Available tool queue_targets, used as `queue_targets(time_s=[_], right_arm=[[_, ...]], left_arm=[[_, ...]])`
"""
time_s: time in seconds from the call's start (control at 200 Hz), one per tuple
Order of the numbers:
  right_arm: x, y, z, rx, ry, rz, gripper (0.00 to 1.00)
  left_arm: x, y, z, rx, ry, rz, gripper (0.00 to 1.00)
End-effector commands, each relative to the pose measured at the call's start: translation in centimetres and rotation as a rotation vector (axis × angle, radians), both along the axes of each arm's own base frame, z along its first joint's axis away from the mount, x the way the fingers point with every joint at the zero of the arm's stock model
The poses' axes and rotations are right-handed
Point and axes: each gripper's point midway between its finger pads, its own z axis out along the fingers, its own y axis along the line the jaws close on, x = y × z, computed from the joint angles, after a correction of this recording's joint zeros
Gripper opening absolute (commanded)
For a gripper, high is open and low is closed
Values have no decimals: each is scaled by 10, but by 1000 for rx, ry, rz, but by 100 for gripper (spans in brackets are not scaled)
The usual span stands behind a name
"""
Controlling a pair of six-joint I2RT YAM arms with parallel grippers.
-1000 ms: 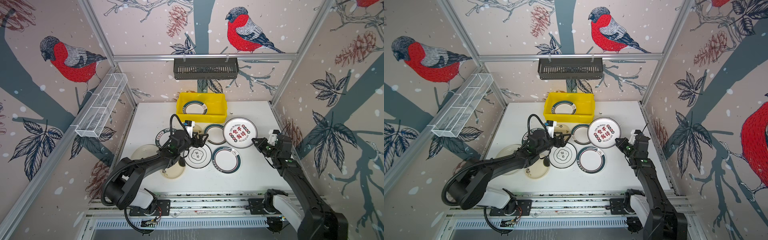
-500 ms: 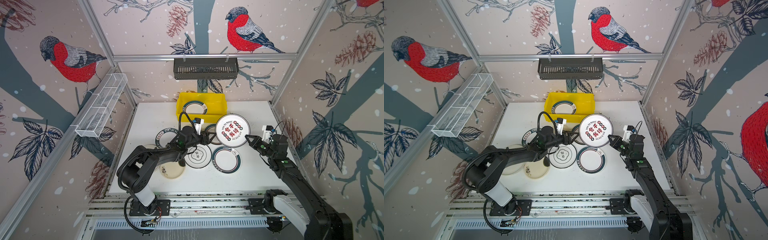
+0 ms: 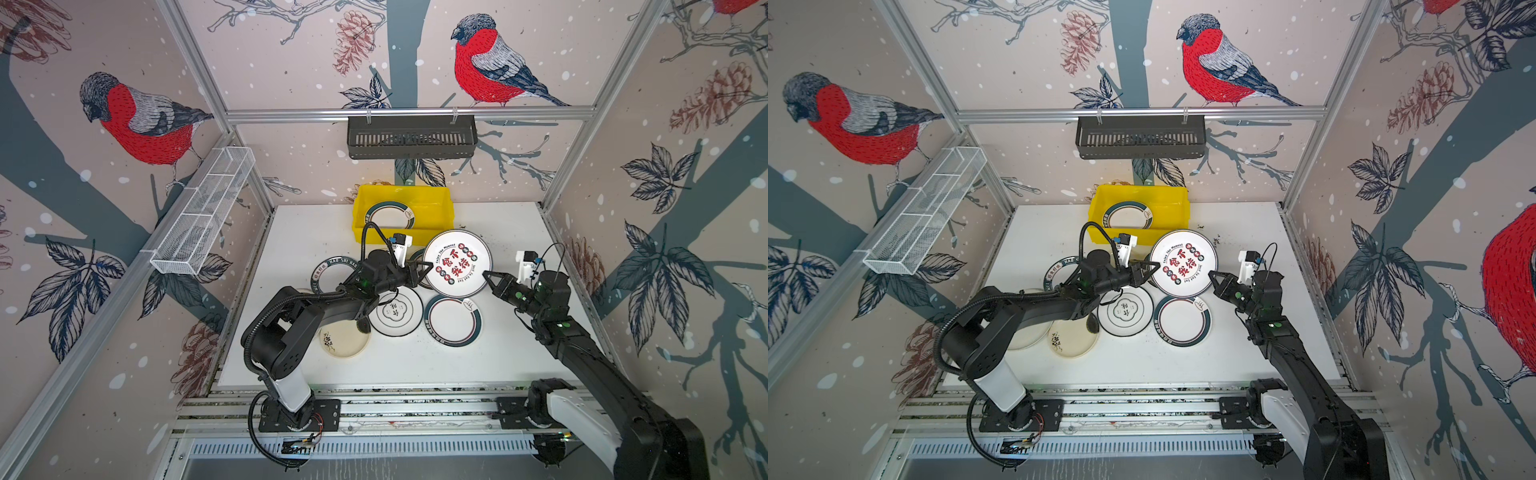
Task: Place the plates into the plastic bin on the countertop
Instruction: 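Carry the upright plate toward the left gripper while the left gripper grasps its rim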
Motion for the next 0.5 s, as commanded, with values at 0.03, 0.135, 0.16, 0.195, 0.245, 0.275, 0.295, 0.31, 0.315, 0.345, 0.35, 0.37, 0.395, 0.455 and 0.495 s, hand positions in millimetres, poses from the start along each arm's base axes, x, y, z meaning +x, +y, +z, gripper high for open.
queue_targets(time_s=[0.03, 0.135, 0.16, 0.195, 0.245, 0.275, 0.295, 0.31, 0.315, 0.345, 0.35, 0.37, 0.395, 0.455, 0.495], right_arm=[[4, 6, 18, 9, -78, 17, 0], [4, 8, 22, 4, -92, 22, 10], [5, 8, 23, 4, -95, 21, 20], [5, 9, 24, 2, -100, 22, 43], [5, 10, 27, 2, -110, 26, 75], [5, 10, 28, 0, -113, 23, 84], [5, 10, 29, -2, -114, 20, 88], [5, 10, 30, -3, -116, 19, 90], [5, 10, 31, -3, -118, 18, 90], [5, 10, 32, -7, -123, 13, 93], [5, 10, 33, -9, -123, 12, 94], [5, 9, 34, -13, -128, 6, 96], [5, 9, 36, -20, -134, 0, 97], [5, 5, 40, -39, -143, -26, 100], [5, 3, 43, -53, -152, -41, 100]], left_arm=[[-3, -8, 16, -44, -53, -51, 6], [-2, -10, 16, -54, -48, -52, 0], [-2, -10, 18, -56, -50, -51, 0], [-1, -10, 18, -54, -51, -47, 0], [4, -8, 18, -48, -45, -23, 0], [7, -7, 18, -45, -37, -7, 0], [10, -6, 19, -46, -39, 0, 0], [11, -6, 21, -48, -43, 1, 0], [11, -6, 21, -49, -44, 1, 0], [14, -5, 25, -55, -52, 7, 0], [15, -4, 26, -56, -55, 8, 0], [17, -3, 29, -58, -61, 15, 0], [21, -1, 32, -59, -69, 26, 0], [31, 3, 39, -50, -92, 52, 0], [40, 8, 44, -45, -105, 67, 0]])
